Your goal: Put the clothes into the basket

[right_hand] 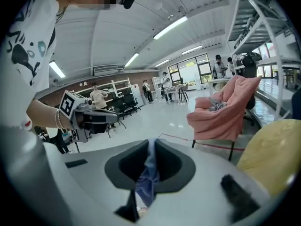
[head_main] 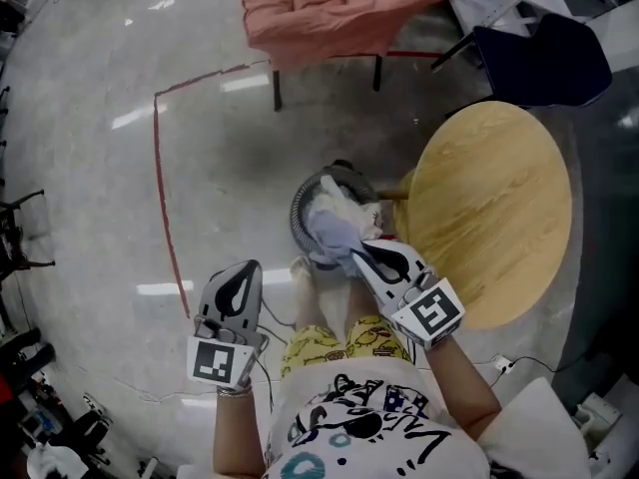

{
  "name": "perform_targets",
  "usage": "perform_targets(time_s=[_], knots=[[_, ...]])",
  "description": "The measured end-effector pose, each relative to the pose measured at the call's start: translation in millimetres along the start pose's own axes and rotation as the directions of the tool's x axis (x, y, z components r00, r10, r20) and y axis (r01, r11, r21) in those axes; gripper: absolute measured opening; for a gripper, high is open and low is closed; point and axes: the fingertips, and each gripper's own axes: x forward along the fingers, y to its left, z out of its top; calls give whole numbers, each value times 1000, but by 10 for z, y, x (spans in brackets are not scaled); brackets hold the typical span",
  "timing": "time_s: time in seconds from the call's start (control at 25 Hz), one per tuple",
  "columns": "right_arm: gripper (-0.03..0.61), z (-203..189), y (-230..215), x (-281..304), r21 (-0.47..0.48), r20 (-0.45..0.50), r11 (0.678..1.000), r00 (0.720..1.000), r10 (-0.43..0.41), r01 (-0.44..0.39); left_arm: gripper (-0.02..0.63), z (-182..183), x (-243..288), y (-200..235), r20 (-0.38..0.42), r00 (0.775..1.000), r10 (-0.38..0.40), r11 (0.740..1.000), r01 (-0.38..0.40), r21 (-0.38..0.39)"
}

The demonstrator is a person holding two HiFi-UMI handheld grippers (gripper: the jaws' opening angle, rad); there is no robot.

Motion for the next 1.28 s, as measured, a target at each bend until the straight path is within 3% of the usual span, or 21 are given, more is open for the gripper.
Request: perform_targets(time_s=[0.16, 0.32, 0.64, 0.96, 1.28], knots=[[52, -241, -131, 166, -13, -21, 999, 999, -49, 48, 15, -88, 121, 26, 24, 1000, -4, 1000, 5, -22], [52, -648, -286, 353, 49, -71, 994, 993, -98, 101, 15, -505, 245, 64, -35, 999, 6, 999, -8, -50], [52, -1179, -499, 798, 110, -153, 988, 984, -88, 106, 16, -1188, 587, 249, -86, 994, 65, 992, -74, -107], [52, -1821, -679, 1078, 143, -227, 976, 965, -130, 165, 16, -1714, 896, 297, -108, 992, 61, 982, -79, -174], [52, -2081, -757, 1198, 183, -235, 959, 957, -173, 218, 15, -1807, 921, 219, -118, 992, 42, 978, -66, -200]])
